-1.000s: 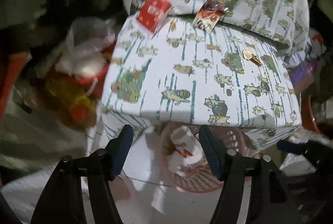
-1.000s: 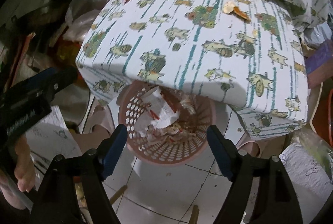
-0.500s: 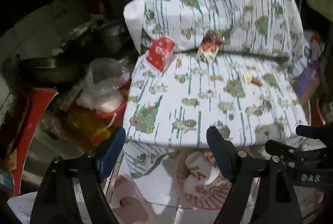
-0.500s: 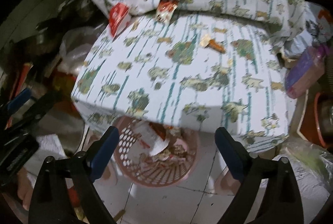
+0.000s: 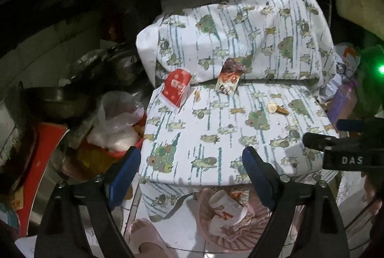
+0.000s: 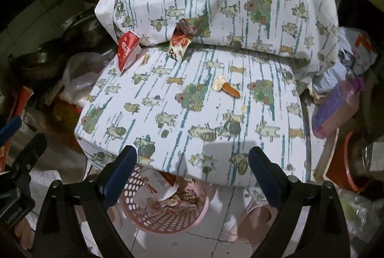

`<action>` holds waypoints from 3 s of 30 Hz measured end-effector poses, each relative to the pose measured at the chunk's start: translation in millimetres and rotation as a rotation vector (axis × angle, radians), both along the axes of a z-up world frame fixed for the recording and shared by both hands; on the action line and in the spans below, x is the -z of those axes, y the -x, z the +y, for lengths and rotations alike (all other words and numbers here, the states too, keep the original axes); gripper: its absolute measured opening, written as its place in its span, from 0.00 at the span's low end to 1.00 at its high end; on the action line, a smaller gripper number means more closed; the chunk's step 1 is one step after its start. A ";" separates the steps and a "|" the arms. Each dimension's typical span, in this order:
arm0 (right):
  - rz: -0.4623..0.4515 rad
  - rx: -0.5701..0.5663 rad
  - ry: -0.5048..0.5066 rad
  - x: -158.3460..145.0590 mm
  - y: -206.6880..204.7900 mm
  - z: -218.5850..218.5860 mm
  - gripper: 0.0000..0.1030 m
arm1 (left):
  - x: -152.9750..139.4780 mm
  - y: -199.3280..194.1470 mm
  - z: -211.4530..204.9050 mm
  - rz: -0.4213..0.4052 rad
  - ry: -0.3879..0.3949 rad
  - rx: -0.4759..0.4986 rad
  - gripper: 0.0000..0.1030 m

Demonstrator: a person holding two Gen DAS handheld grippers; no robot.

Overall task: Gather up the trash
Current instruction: 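Raise both tools back toward the stool, then grasp the orange peel with the right tool while the left tool grasps the red paper wrapper, then lift the orange peel and red wrapper and carry them toward the pink basket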

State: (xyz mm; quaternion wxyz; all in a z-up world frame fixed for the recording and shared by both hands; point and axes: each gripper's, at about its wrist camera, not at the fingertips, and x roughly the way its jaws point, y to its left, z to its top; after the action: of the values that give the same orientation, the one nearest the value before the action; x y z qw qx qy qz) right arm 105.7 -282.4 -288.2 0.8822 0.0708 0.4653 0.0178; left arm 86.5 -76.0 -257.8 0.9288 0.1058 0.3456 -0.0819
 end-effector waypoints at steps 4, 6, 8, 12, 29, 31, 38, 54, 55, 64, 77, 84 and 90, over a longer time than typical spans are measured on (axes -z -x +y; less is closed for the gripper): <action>-0.033 -0.002 0.028 -14.8 -18.9 -6.7 0.91 | -16.7 -17.2 -9.9 0.015 0.006 0.052 0.87; -0.053 0.004 0.073 -19.7 -31.6 -9.9 0.91 | -24.3 -29.5 -16.4 0.012 -0.005 0.071 0.87; -0.058 0.007 0.084 -21.5 -43.9 -16.2 0.91 | -32.7 -42.0 -22.4 -0.023 -0.027 0.077 0.87; -0.005 -0.001 0.036 -11.3 -74.3 -33.7 0.92 | -36.5 -78.5 -32.6 -0.035 -0.065 0.085 0.87; 0.251 -0.105 0.205 78.6 -191.0 -33.6 0.93 | -24.6 -214.5 -25.9 0.078 0.034 0.012 0.87; 0.287 -0.114 0.254 94.9 -200.1 -27.7 0.93 | -19.9 -226.7 -25.6 0.081 0.016 0.000 0.88; 0.370 0.030 0.020 114.1 -218.7 -57.5 0.85 | -8.2 -259.5 -7.0 0.170 0.057 -0.067 0.88; 0.391 0.069 -0.056 111.5 -202.3 -71.6 0.43 | 13.7 -304.5 22.2 0.232 -0.019 -0.126 0.88; 0.376 0.070 -0.074 105.0 -200.9 -73.1 0.43 | 16.6 -308.2 23.4 0.239 -0.024 -0.126 0.88; 0.260 0.034 -0.111 52.4 -200.7 -74.0 0.44 | 78.4 -354.9 10.2 0.484 0.063 -0.058 0.88; 0.292 0.065 -0.169 60.6 -198.3 -76.9 0.44 | 145.8 -367.9 -14.6 0.488 -0.093 -0.098 0.28; 0.205 0.026 -0.111 34.1 -190.8 -72.2 0.44 | 106.4 -352.9 -13.8 0.385 -0.012 -0.070 0.11; 0.090 0.019 -0.113 6.8 -183.5 -67.8 0.44 | 49.5 -314.4 3.2 0.358 0.243 -0.114 0.11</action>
State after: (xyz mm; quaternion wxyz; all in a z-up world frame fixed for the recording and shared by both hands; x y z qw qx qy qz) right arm 289.2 -350.2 -295.1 0.8551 0.1258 0.5019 0.0325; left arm 400.9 -72.8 -307.2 0.8617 -0.0430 0.4980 -0.0876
